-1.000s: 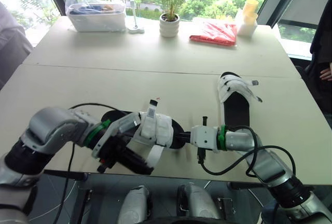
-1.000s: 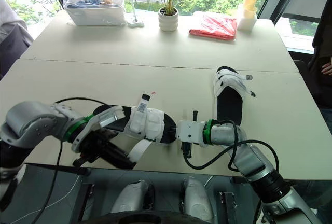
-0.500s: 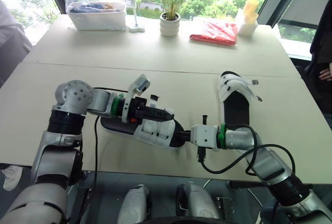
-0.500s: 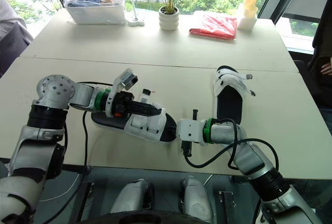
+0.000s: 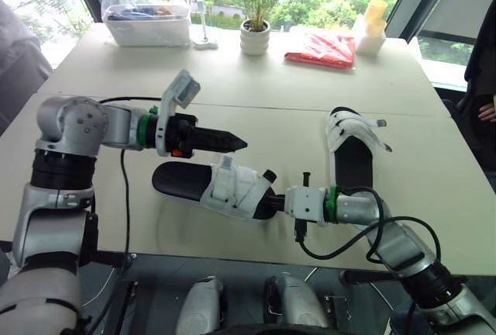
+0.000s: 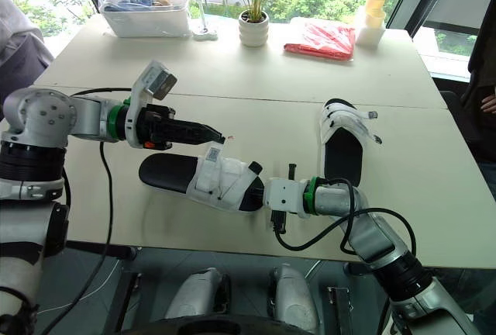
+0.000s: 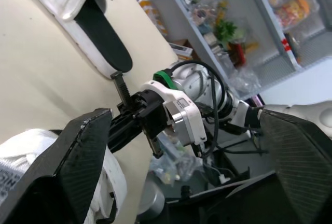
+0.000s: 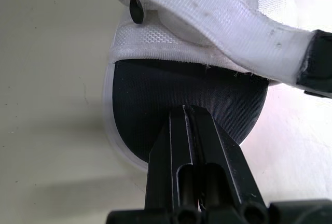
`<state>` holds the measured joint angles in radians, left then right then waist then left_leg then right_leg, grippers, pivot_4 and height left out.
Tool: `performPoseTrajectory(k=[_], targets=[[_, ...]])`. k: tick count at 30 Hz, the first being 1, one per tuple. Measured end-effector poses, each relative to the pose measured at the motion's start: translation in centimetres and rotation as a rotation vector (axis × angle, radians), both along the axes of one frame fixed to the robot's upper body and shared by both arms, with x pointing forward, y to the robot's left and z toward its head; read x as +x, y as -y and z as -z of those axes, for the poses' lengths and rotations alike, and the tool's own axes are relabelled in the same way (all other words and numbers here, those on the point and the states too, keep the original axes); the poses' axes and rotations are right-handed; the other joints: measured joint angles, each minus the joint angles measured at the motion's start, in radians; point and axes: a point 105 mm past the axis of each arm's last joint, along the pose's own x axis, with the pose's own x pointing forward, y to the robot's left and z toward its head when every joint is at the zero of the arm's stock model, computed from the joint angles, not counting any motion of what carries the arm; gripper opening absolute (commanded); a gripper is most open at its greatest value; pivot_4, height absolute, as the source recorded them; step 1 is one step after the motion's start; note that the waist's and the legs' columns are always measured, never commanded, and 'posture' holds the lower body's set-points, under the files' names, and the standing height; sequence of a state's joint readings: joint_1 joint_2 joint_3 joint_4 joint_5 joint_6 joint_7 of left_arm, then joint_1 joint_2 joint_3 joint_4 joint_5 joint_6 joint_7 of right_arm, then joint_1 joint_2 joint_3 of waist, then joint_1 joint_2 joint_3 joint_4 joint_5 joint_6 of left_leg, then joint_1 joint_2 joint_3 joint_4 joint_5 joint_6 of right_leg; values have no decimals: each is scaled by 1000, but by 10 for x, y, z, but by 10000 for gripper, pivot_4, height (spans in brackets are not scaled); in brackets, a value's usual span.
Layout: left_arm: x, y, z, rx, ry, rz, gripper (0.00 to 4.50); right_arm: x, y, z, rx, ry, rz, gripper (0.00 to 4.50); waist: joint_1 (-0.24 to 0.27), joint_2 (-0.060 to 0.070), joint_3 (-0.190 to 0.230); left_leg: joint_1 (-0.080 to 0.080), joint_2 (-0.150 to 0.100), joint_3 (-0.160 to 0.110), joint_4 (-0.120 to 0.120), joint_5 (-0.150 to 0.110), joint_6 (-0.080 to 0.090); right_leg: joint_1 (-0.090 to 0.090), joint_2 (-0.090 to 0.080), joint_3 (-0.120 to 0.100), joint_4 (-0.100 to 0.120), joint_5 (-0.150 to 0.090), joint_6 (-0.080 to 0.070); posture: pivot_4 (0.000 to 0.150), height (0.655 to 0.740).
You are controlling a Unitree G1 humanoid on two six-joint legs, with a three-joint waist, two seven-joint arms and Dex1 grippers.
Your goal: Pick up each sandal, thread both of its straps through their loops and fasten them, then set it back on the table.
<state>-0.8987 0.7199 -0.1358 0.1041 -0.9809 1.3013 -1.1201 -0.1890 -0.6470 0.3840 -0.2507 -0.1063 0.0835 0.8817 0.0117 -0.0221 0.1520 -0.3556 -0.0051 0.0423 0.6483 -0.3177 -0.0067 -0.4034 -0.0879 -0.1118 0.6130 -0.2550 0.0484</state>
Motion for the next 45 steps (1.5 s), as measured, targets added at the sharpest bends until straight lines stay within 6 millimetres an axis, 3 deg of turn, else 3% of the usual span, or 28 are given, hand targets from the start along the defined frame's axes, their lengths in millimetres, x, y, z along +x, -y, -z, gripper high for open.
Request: performPoseTrajectory(k=[5,8,12,16,21,25,31,35,41,45], targets=[[8,19,12,172,362,193,43935,0,1,0,-3,1,4,0,3,0,0,0,0,0,0,-1,2,0,0,0,-1,-1,-5,1500,7241],[11,30,24,247,472,335,43935,0,1,0,1,2,1,0,1,1,0,-2,0,0,0,-2,11,-1,0,0,-1,-1,-5,1500,7241],[22,39,40,318,509,432,43935,0,0,0,2,2,-1,0,1,2,-1,-2,0,0,1,-3,14,-2,0,0,-1,-1,-5,1500,7241],[28,52,68,393,488,484,43935,0,0,0,4,3,-1,0,-1,0,0,-3,0,0,2,-3,15,-2,0,0,0,-1,-4,1500,7241],[33,66,84,405,415,443,43935,0,0,0,4,3,1,0,0,-2,0,-3,0,0,3,-4,15,-1,1,-1,1,1,0,1500,7241],[33,73,86,385,357,412,31020,0,0,0,5,3,2,0,0,-3,0,-3,0,0,3,-4,16,-1,1,-2,1,1,1,1500,7241],[30,74,81,351,293,405,828,0,0,0,6,4,3,0,0,-3,-1,-3,0,0,4,-4,16,-1,1,-2,2,1,1,1500,7241],[30,72,76,317,246,381,828,0,0,0,6,4,4,0,0,-3,-1,-3,0,0,4,-4,16,-1,1,-2,2,1,1,1500,7241],[35,68,42,210,232,293,828,0,0,0,5,4,4,0,0,-4,-1,-2,1,0,4,-4,16,0,1,-2,2,1,1,1500,7241],[42,64,41,221,221,214,828,0,0,0,3,6,4,0,0,-5,0,-2,1,0,5,-4,16,0,1,-2,3,1,2,1500,7241]])
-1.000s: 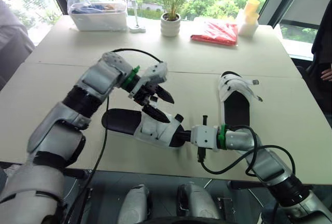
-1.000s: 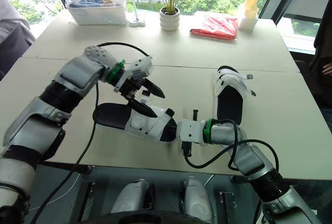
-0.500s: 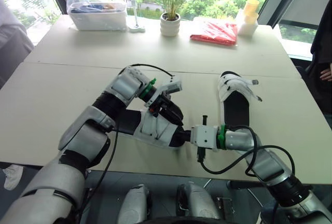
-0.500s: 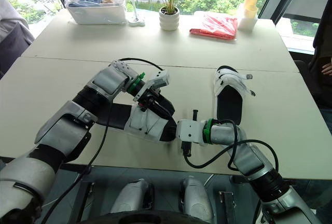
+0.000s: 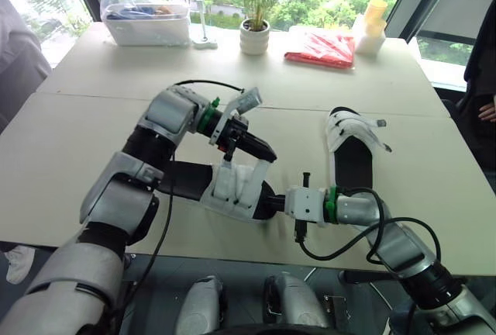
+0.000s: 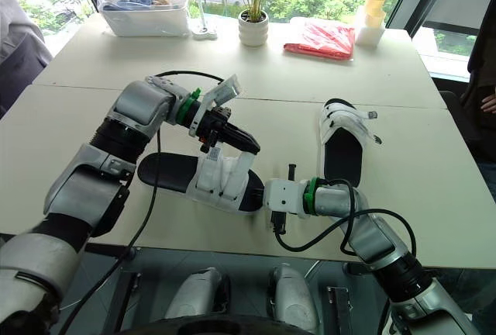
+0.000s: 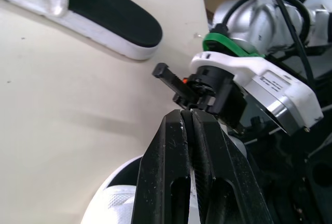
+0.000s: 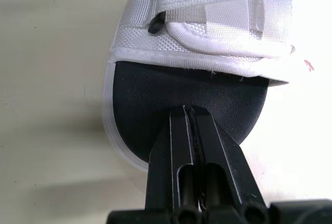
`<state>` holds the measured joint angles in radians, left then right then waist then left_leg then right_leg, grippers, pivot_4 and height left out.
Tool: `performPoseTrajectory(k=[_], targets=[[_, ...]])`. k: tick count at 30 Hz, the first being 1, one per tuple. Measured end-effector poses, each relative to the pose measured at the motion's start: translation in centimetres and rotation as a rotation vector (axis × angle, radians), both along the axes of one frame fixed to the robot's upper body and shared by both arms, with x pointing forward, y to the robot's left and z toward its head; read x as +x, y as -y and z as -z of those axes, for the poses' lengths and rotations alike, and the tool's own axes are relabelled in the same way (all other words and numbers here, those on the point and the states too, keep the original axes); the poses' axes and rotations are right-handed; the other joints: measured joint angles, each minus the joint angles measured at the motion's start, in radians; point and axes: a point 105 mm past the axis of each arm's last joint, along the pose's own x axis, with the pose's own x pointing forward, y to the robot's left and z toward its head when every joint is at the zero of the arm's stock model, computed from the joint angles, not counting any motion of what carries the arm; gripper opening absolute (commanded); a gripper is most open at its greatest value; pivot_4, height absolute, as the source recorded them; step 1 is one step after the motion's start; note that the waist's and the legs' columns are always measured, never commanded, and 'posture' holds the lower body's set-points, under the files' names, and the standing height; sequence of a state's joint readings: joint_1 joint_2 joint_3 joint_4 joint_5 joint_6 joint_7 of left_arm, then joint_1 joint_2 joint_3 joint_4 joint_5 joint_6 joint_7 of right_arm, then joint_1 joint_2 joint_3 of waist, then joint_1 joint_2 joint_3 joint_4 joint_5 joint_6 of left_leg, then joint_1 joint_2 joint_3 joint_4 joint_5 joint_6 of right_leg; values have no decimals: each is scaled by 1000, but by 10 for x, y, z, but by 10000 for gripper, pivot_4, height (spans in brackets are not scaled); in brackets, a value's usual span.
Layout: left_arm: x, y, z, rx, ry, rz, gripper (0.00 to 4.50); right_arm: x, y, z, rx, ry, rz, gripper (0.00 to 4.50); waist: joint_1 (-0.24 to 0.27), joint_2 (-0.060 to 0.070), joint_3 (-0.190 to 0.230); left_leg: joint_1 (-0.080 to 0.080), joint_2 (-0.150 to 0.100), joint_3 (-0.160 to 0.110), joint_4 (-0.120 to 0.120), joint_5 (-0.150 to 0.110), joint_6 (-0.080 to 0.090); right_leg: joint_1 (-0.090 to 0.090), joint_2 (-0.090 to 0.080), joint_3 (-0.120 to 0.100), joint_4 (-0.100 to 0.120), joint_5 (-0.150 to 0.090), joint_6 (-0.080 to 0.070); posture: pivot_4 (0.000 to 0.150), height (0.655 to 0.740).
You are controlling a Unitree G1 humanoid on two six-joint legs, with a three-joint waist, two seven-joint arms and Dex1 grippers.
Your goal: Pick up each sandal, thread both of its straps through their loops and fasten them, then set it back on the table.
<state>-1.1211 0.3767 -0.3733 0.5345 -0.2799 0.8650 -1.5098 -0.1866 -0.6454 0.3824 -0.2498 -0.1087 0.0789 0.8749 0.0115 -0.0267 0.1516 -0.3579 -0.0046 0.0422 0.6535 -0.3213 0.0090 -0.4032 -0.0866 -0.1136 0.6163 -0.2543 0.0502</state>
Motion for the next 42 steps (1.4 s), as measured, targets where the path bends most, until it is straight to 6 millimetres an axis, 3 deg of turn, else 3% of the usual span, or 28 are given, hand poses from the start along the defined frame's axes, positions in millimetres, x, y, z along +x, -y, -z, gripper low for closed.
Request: performPoseTrajectory(k=[12,25,28,32,35,39,42], targets=[[24,-13,34,106,36,-202,828,2,1,0,-8,3,4,0,1,0,0,-1,1,0,7,-1,1,1,0,0,4,1,1,1500,7241],[30,-19,45,188,179,-184,828,3,1,0,-11,3,3,0,0,1,-1,0,1,0,8,-1,1,2,-1,0,4,1,0,1500,7241],[34,-24,44,187,166,-220,10561,3,1,1,-11,3,3,0,0,1,-1,0,1,0,9,-1,1,2,-1,0,4,1,0,1500,7241],[47,-53,29,165,157,-340,29807,3,1,1,-14,0,1,0,1,1,-1,0,1,0,9,-1,2,1,-1,0,4,1,0,1500,7241],[51,-52,14,131,193,-339,44488,3,2,1,-16,0,2,0,2,-2,-1,0,1,-1,10,-2,2,2,-1,0,4,1,0,1500,7241],[45,-30,-19,-16,261,-233,44488,3,1,1,-14,0,1,0,-1,-1,-1,-1,1,-1,10,-2,3,2,-1,0,4,1,0,1500,7241],[30,-19,-29,-53,354,-79,34640,3,1,1,-14,-1,1,0,-1,2,-2,0,1,-1,10,-2,3,3,-1,0,4,1,0,1500,7241]])
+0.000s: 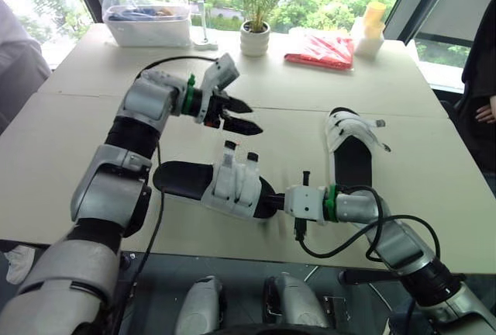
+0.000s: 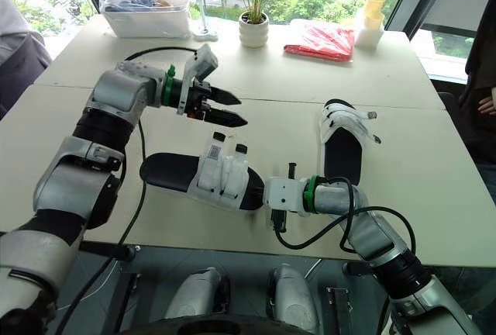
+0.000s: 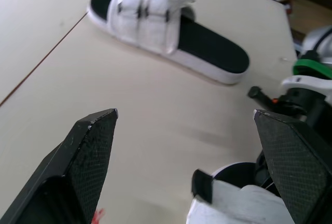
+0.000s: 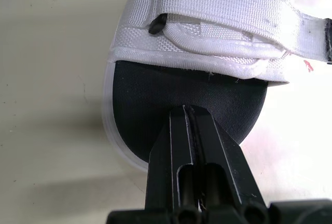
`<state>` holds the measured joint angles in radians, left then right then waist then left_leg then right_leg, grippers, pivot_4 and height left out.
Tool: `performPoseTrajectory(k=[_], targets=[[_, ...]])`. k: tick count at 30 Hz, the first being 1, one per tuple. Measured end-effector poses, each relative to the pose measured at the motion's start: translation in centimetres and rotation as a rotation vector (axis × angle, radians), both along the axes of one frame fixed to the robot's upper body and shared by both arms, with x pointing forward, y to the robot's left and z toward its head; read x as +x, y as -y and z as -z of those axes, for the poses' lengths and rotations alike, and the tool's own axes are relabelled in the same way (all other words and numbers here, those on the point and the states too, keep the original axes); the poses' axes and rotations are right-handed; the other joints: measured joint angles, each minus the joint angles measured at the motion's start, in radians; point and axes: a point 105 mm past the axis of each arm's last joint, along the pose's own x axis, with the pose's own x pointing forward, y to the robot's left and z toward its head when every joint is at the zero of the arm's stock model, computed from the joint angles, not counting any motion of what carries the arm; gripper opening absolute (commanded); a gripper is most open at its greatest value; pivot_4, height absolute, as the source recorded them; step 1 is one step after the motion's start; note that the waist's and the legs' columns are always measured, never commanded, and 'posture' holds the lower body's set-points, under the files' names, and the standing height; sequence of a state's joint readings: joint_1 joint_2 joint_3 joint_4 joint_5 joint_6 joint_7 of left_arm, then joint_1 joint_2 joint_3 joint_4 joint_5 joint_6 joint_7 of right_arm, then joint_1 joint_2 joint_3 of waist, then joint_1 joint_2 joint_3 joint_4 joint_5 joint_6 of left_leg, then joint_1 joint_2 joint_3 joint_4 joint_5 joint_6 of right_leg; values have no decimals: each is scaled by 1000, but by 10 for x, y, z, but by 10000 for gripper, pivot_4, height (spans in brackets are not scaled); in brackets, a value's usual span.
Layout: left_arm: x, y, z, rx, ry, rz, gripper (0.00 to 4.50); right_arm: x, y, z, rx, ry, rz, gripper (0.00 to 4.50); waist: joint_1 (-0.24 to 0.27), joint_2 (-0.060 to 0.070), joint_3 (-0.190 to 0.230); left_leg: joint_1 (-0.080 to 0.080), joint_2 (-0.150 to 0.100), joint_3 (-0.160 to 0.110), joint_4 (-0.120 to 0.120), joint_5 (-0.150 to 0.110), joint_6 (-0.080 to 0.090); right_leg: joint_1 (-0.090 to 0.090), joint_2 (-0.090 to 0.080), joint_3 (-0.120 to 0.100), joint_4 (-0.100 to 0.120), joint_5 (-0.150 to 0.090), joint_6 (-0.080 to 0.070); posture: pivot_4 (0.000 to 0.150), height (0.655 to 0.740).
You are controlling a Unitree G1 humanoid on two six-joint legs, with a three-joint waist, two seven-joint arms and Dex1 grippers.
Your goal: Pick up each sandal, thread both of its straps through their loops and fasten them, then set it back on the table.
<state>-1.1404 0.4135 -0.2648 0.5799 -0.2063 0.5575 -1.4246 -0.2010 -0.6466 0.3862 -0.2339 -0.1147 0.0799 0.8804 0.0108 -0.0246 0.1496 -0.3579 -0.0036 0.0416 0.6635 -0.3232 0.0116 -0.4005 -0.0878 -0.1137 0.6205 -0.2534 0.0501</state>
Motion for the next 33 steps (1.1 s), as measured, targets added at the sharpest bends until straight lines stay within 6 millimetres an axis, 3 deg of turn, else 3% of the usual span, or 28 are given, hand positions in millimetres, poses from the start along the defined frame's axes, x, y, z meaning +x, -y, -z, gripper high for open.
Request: performPoseTrajectory(k=[3,7,13,17,21,23,25,27,29,32,33], targets=[[-16,0,30,128,57,141,20225,0,0,1,-2,-1,2,0,1,4,-2,1,0,0,0,0,0,1,0,0,0,-1,-2,1500,7241],[-20,-12,70,276,50,189,323,0,1,0,-1,0,3,0,2,3,-2,0,0,0,0,0,0,0,0,0,0,-2,-3,1500,7241],[-9,-10,77,351,147,194,323,0,1,1,-2,-3,4,0,2,3,-4,0,0,0,0,-1,2,1,0,0,-1,-1,-2,1500,7241],[6,-7,86,368,94,88,323,0,1,1,-2,-3,4,0,1,1,-4,0,0,0,0,-1,2,1,0,0,-1,0,0,1500,7241],[15,-16,89,372,50,9,323,0,1,1,-2,-3,4,0,2,0,-4,0,0,0,0,-1,2,1,0,-1,-1,0,1,1500,7241],[19,-19,80,294,32,-36,323,-1,1,0,1,1,4,0,1,-1,-3,-1,0,0,0,-1,2,0,0,-1,-1,0,1,1500,7241],[23,-22,57,163,40,-70,323,-2,2,-2,9,6,7,0,2,-2,-2,-7,0,0,2,-1,2,-5,0,-1,0,0,1,1500,7241],[22,-35,26,52,48,-81,5494,-7,5,-5,33,-3,22,0,2,-1,0,-16,0,0,5,-1,2,-14,0,-2,4,1,3,1500,7241],[14,-52,5,-9,32,-70,12978,-14,13,-9,51,-31,44,5295,3,5,5,-17,-1,0,6,1,-2,-14,0,-2,4,1,3,1500,7241],[-16,-93,-14,-62,-61,-71,27538,-31,36,-21,111,-174,127,17400,2,13,13,-19,-2,0,4,0,0,-14,0,-2,3,1,3,1500,7241],[-23,-100,-15,-78,-97,-74,33199,-37,44,-21,114,-224,153,23629,3,14,16,-19,-3,-2,5,0,1,-13,-1,-2,3,1,3,1500,7241]])
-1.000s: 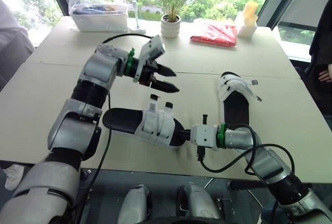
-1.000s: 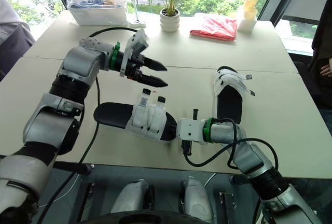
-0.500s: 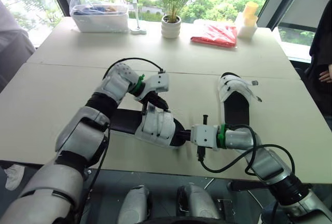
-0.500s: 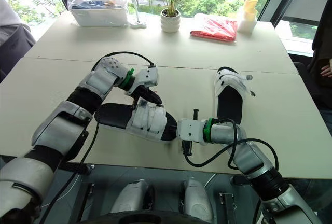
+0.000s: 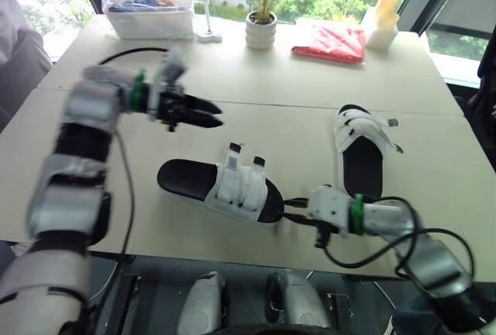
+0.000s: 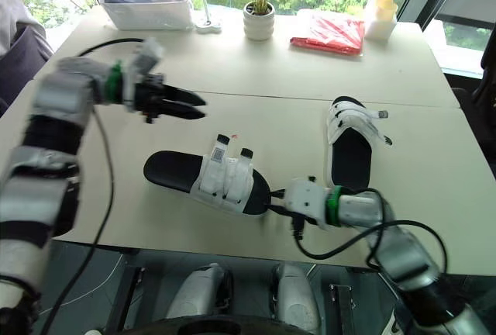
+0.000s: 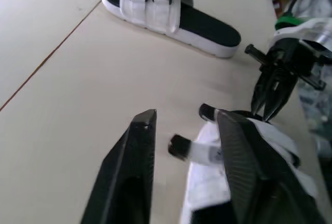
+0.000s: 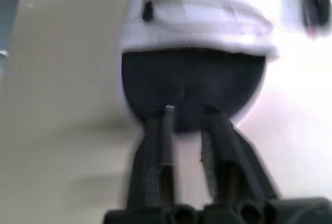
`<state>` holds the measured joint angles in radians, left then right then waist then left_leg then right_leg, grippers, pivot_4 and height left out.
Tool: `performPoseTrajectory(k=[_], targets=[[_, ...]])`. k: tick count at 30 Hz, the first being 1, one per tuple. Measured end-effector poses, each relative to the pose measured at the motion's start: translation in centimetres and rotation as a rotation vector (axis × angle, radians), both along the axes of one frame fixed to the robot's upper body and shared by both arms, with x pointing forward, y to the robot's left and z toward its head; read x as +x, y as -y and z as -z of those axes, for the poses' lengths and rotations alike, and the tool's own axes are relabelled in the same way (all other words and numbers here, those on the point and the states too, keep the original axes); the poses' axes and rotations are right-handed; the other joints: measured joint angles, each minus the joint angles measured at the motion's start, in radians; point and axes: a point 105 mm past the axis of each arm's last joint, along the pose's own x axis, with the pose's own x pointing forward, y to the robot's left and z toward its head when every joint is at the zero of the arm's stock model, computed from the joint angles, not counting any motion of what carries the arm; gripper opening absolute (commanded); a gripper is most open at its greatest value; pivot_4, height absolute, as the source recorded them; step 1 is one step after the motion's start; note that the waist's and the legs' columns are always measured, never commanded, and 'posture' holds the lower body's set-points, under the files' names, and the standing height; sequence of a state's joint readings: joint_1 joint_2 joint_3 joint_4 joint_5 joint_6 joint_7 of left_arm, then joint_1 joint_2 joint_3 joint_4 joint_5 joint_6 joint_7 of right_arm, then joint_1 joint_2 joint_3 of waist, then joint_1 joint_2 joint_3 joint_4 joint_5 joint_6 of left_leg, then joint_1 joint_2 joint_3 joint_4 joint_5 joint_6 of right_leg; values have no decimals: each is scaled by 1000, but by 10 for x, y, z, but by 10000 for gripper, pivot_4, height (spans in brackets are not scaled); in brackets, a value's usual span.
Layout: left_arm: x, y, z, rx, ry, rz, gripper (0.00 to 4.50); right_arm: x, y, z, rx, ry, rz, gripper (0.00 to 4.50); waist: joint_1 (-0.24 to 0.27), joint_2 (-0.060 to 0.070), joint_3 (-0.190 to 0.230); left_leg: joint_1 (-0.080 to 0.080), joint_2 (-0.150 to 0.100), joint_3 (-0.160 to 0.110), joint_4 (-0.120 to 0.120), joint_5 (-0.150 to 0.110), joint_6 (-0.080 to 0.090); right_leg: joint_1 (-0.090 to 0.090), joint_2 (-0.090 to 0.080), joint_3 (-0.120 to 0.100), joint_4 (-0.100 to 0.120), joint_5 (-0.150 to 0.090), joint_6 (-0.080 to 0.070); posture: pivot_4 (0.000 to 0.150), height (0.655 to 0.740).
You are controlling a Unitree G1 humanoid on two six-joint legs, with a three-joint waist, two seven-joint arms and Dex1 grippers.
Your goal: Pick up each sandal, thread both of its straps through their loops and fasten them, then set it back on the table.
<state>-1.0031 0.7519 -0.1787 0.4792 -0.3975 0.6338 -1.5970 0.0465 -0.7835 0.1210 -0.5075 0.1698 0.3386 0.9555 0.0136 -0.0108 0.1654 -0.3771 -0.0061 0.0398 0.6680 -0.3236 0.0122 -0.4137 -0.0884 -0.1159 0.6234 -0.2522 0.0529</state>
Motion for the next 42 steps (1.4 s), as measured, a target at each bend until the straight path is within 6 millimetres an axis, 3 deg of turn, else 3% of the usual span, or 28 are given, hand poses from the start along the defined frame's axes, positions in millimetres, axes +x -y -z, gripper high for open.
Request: performPoseTrajectory(k=[3,4,5,9,13,20,25,28,35,36,42], targets=[[-26,0,0,-48,-96,71,45000,-16,8,-26,75,-59,10,38077,4,6,10,-10,-2,-11,11,-1,1,1,0,-3,-8,2,3,1500,7241],[-34,0,2,-44,-119,92,45000,-21,9,-36,102,-62,3,42418,3,8,13,-12,-2,-13,14,-1,1,2,1,-4,-8,2,4,1500,7241],[-39,-1,6,-35,-140,100,45000,-27,10,-44,128,-74,1,44034,3,8,15,-13,-2,-14,16,-1,1,3,1,-4,-8,3,6,1500,7241],[-59,0,40,35,-200,127,45000,-52,27,-85,253,-178,25,44034,6,14,19,-8,-3,-14,17,-1,2,9,-2,-3,-9,5,8,1500,7241],[-56,14,80,125,-195,114,45000,-62,29,-116,321,-183,23,44034,22,14,20,-8,-3,-14,17,-3,6,8,-2,-3,-8,6,6,1500,7241],[-37,40,101,171,-141,59,45000,-59,29,-127,365,-164,86,44034,32,14,19,-12,-4,-14,19,-2,5,6,-2,-4,-8,8,9,1500,7241],[-31,67,103,87,-143,52,45000,-55,29,-127,369,-157,112,44034,35,14,19,-14,-4,-14,29,-4,9,7,-1,-4,-7,10,12,1500,7241],[-32,70,101,43,-202,37,37339,-55,28,-125,361,-160,112,45000,33,14,19,-14,-4,-14,32,-7,13,8,-1,-3,-7,11,14,1500,7241],[-40,88,89,-95,-361,-1,3028,-48,28,-118,347,-119,144,45000,27,14,19,-15,-4,-14,32,-4,8,7,-1,-3,-6,11,14,1500,7241],[-38,89,85,-125,-372,-26,1075,-48,28,-118,348,-118,147,45000,26,14,19,-15,-4,-14,32,-4,8,7,-1,-3,-6,11,14,1500,7241],[-8,89,56,-345,-361,-277,1075,-31,36,-125,357,-43,198,45000,30,14,20,-14,-4,-14,33,-3,7,8,-1,-2,-5,12,16,1500,7241]])
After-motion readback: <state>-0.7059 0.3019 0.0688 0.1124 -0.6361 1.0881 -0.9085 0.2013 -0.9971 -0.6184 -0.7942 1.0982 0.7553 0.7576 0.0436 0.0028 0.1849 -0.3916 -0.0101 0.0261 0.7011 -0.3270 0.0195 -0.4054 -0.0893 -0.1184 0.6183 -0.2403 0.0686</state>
